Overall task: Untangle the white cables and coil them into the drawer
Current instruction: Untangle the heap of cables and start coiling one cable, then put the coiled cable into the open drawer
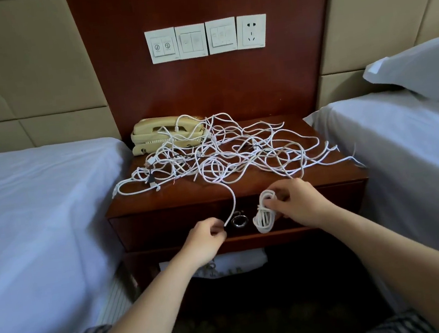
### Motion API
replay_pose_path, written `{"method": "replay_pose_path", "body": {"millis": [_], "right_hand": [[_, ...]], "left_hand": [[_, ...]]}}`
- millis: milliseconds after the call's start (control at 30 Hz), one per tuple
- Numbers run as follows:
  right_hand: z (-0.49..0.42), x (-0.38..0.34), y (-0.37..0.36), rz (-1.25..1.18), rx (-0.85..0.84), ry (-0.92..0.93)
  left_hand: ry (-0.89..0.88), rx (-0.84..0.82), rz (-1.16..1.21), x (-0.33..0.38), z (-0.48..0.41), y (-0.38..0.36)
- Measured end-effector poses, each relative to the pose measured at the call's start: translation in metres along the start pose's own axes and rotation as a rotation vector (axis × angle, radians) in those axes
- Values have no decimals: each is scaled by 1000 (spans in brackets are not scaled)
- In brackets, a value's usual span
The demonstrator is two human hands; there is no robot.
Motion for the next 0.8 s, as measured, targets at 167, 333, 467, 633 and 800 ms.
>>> {"method": "replay_pose_path", "body": {"millis": [167,333,467,633,800], "right_hand": [[-4,5,-3,66,-19,-7],[-10,3,-5,129,0,22],[-9,0,-9,234,10,58],[-6,-6,-5,294,43,109],[-1,-11,-3,213,27,164]], "left_hand": [[-29,95,62,8,-6,-12],[-5,163,92,13,-9,-15],[5,187,74,11,-11,-14],[23,190,3,8,-14,-14],[18,207,-10,10,-11,-13]]}}
Point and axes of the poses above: each hand's wrist, its own z-axis away from the middle knuckle, its own y-axis out of the back of the hand, x = y × z, the point moved 5 cm from there along -z, towards the middle knuckle, and after that the axes turned 6 degrees about -z, right-handed, at the moved point
